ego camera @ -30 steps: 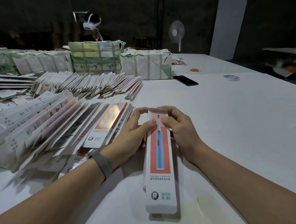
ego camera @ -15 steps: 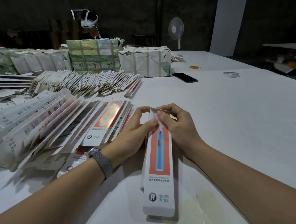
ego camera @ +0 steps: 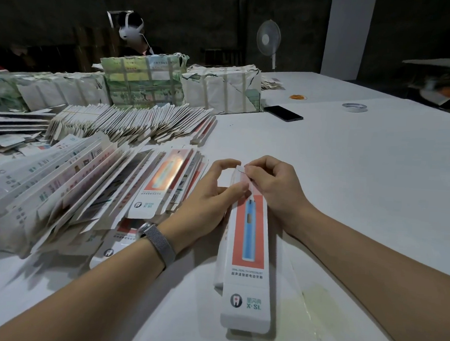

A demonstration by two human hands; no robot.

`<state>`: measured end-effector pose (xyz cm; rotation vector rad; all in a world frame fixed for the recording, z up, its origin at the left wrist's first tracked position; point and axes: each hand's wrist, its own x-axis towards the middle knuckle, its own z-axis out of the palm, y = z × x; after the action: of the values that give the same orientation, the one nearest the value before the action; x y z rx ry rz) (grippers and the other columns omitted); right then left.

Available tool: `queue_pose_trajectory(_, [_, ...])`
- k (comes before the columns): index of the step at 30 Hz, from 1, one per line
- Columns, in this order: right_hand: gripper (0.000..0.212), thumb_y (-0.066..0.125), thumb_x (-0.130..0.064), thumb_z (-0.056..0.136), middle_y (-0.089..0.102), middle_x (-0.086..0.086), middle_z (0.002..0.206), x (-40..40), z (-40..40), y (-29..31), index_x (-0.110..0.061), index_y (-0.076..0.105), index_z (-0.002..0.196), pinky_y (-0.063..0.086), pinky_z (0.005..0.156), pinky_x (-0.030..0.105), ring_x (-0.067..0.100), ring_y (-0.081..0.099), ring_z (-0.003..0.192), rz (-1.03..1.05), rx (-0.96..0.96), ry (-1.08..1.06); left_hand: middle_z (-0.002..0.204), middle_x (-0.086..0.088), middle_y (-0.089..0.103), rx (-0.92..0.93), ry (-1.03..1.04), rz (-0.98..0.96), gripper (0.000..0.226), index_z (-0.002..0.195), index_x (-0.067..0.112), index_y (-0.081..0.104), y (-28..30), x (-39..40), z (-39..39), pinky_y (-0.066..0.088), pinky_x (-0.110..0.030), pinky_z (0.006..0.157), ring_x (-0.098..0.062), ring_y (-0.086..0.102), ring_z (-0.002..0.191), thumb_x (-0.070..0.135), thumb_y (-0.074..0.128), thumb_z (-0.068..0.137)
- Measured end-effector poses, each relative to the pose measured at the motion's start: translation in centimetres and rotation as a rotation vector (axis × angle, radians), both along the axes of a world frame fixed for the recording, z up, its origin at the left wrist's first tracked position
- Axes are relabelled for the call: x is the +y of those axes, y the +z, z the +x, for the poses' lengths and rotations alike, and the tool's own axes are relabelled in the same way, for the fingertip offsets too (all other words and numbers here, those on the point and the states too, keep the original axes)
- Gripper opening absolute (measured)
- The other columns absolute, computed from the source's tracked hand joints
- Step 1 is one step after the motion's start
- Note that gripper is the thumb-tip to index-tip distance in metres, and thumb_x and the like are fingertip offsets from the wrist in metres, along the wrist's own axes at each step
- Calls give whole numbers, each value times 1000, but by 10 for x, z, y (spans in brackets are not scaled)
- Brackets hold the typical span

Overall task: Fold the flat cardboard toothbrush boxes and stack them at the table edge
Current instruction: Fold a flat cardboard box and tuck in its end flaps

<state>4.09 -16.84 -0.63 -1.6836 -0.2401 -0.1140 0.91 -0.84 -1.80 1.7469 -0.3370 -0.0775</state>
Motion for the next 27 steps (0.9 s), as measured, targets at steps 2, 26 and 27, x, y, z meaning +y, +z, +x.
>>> queue_pose_trajectory(2, [23,55,-22,101,67,3,80,1,-1,0,-21,63,80,61,78,39,26,70,76,27,23,20,96,-11,77,5,-6,-10,47,125,39,41,1,-1,-1,62,-41,80,-30,77,84,50,60,84])
queue_pose_trajectory(26, [31,63,-26,97,69,-5,71,-4,5,-1,-33,73,68,56,65,30,17,69,65,-10,-30,62,97,-10,78,38,-50,33,49,129,38,36,2,1,-1,62,-37,76,-29,77,82,47,60,87])
queue_pose_trajectory(27, [32,62,-26,97,69,-6,70,-3,6,-1,-34,72,67,55,65,29,16,69,65,-12,-27,54,96,-10,78,39,-51,35,50,129,39,36,3,1,-1,62,-36,75,-28,77,82,48,60,85])
